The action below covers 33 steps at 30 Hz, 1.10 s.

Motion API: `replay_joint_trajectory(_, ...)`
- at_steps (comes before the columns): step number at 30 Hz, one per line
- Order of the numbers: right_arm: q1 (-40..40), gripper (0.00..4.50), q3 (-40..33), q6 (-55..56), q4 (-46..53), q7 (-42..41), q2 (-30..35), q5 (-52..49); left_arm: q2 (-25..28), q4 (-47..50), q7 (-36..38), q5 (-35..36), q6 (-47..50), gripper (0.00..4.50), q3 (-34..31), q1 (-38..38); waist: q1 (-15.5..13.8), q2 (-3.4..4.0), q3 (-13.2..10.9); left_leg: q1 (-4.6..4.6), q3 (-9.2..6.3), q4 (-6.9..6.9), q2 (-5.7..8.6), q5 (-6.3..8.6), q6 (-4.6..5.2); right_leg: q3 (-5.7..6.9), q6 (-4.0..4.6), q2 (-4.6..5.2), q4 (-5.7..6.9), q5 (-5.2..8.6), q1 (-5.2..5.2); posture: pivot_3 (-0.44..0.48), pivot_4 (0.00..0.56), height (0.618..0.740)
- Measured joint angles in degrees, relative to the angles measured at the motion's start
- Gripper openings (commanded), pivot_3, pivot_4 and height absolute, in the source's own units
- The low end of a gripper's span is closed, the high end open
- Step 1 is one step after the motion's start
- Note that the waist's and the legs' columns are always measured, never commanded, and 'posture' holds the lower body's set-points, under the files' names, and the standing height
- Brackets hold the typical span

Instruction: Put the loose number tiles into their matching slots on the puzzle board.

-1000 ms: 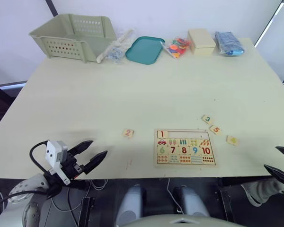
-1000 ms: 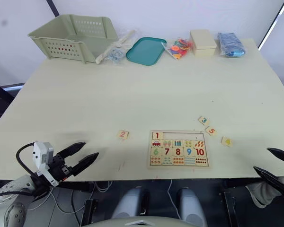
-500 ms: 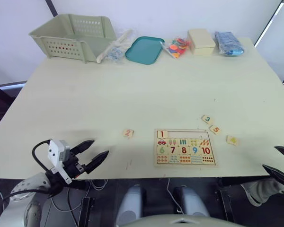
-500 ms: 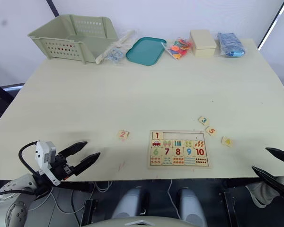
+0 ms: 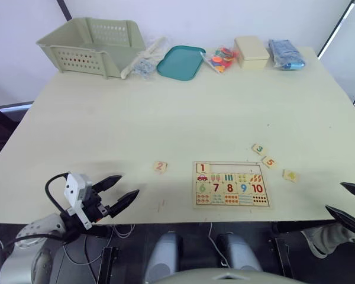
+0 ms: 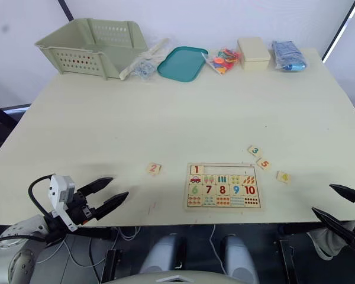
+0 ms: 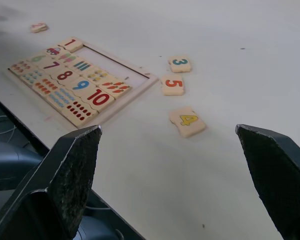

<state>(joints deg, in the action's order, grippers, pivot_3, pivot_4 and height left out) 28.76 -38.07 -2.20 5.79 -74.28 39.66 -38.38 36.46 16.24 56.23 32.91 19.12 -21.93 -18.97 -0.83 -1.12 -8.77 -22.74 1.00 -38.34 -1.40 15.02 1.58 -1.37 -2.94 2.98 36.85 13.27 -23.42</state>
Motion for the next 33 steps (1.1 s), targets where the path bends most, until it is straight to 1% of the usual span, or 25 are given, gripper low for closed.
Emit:
replay_joint_trajectory(1,-0.4,4.50,0.6,-0.2,1.4,-0.4,0.4,-0.2,2.0,-0.2,1.6,0.2,0.2,4.45,0.0,1.1,0.0,0.00,0.0,0.00,0.01,0.00,0.00,0.00,0.00,0.00,0.00,0.00,0.00,0.00,0.00,0.000,0.150,0.740)
replay_joint_trajectory(3,-0.8,4.50,1.0,-0.6,2.8,-0.5,0.8,-0.6,3.7,-1.0,3.1,0.4,0.2,4.45,0.0,2.4,0.0,0.01,0.0,0.00,0.02,0.01,0.00,0.00,0.00,0.00,0.00,0.00,0.00,0.00,0.00,0.000,0.150,0.740)
replay_joint_trajectory(4,-1.4,4.50,1.3,-1.1,3.8,-0.5,0.9,-1.0,5.7,-2.5,5.1,0.5,0.4,4.45,0.1,3.8,0.0,0.00,0.0,-0.01,-0.01,0.01,-0.01,0.00,0.00,0.03,0.00,-0.02,0.00,0.00,-0.01,0.000,0.150,0.740)
replay_joint_trajectory(9,-1.9,4.50,1.6,-1.2,7.5,-1.8,1.2,-2.1,12.3,-6.1,11.6,0.4,0.4,4.45,0.9,9.9,-0.1,0.01,0.0,-0.02,0.01,0.00,0.01,0.00,0.00,0.02,-0.01,-0.01,-0.01,0.00,-0.01,0.000,0.150,0.740)
replay_joint_trajectory(11,-1.4,4.50,1.7,-1.4,9.0,-2.5,1.7,-2.2,14.6,-7.3,14.3,-0.2,0.1,4.45,2.6,12.7,-0.1,0.02,0.0,-0.02,0.01,0.00,0.01,0.00,0.00,0.02,-0.01,-0.01,-0.01,0.00,-0.01,0.000,0.150,0.740)
replay_joint_trajectory(13,0.0,4.50,1.6,-2.5,11.6,-3.1,2.8,-2.7,17.5,-10.4,18.0,-1.9,-0.8,4.45,5.8,17.7,-0.1,0.03,0.0,-0.02,-0.01,0.01,0.01,0.00,0.00,0.05,-0.01,-0.02,0.00,0.00,-0.01,0.000,0.150,0.740)
replay_joint_trajectory(15,0.8,4.50,1.5,-3.2,13.6,-3.3,3.2,-3.2,18.9,-12.9,20.6,-3.5,-2.1,4.45,8.4,21.8,-0.1,0.03,0.0,-0.02,0.01,0.00,0.01,0.00,0.00,0.03,-0.01,-0.03,-0.01,-0.01,-0.01,0.000,0.150,0.740)
replay_joint_trajectory(16,1.3,4.50,1.4,-4.0,15.3,-3.3,3.3,-3.8,20.0,-15.0,23.1,-4.7,-3.4,4.45,10.8,25.4,0.0,0.02,0.0,-0.02,0.01,0.01,0.01,0.00,0.00,0.03,-0.01,-0.03,-0.01,-0.01,-0.01,0.000,0.150,0.740)
replay_joint_trajectory(18,1.8,4.50,1.4,-4.6,17.2,-3.1,3.4,-4.2,20.6,-17.5,26.0,-6.2,-4.9,4.45,13.4,29.1,0.0,0.03,0.0,-0.02,0.03,0.01,0.01,0.00,0.00,0.02,-0.02,-0.04,-0.01,-0.01,-0.01,0.000,0.150,0.740)
replay_joint_trajectory(20,2.8,4.50,1.2,-5.5,19.2,-2.6,3.4,-4.7,20.5,-21.6,29.9,-8.7,-7.3,4.45,17.8,34.6,0.0,0.01,0.0,-0.04,0.01,0.00,0.01,0.00,0.00,0.02,-0.04,-0.07,0.00,-0.02,-0.02,0.000,0.150,0.740)
replay_joint_trajectory(22,3.1,4.50,1.0,-6.1,20.9,-2.2,3.4,-4.9,20.4,-23.8,31.7,-10.7,-9.3,4.45,20.4,37.6,0.0,0.01,0.0,-0.04,0.01,-0.01,0.01,0.00,0.00,0.02,-0.05,-0.08,0.00,-0.03,-0.01,0.000,0.150,0.740)
replay_joint_trajectory(24,3.8,4.50,0.9,-6.5,22.3,-1.5,3.2,-5.1,19.4,-27.9,33.7,-13.9,-12.4,4.45,24.2,42.3,0.0,-0.02,0.0,-0.06,0.01,-0.01,0.01,0.00,0.00,0.01,-0.06,-0.09,0.00,-0.03,-0.02,0.000,0.150,0.740)
replay_joint_trajectory(27,3.7,4.50,0.9,-6.5,22.9,-1.4,3.2,-5.1,19.3,-29.3,34.1,-15.1,-13.6,4.45,25.5,43.6,0.0,-0.02,0.0,-0.06,0.01,-0.02,0.01,0.00,0.00,0.00,-0.07,-0.09,0.00,-0.04,-0.02,0.000,0.150,0.740)
replay_joint_trajectory(29,3.3,4.50,1.0,-6.6,23.0,-1.0,3.2,-5.1,18.7,-32.3,34.2,-17.5,-16.2,4.45,28.4,46.3,0.0,-0.02,-0.1,-0.07,0.00,-0.02,0.01,0.00,0.00,0.00,-0.08,-0.09,0.00,-0.05,-0.02,0.000,0.150,0.740)
replay_joint_trajectory(33,2.3,4.50,1.6,-6.4,24.3,0.1,2.8,-5.0,14.5,-39.4,34.3,-21.6,-20.7,4.45,35.1,54.5,-0.3,-0.06,-0.1,-0.12,-0.04,-0.08,0.04,-0.01,0.01,0.01,-0.10,-0.09,0.00,-0.06,-0.01,0.000,0.150,0.740)
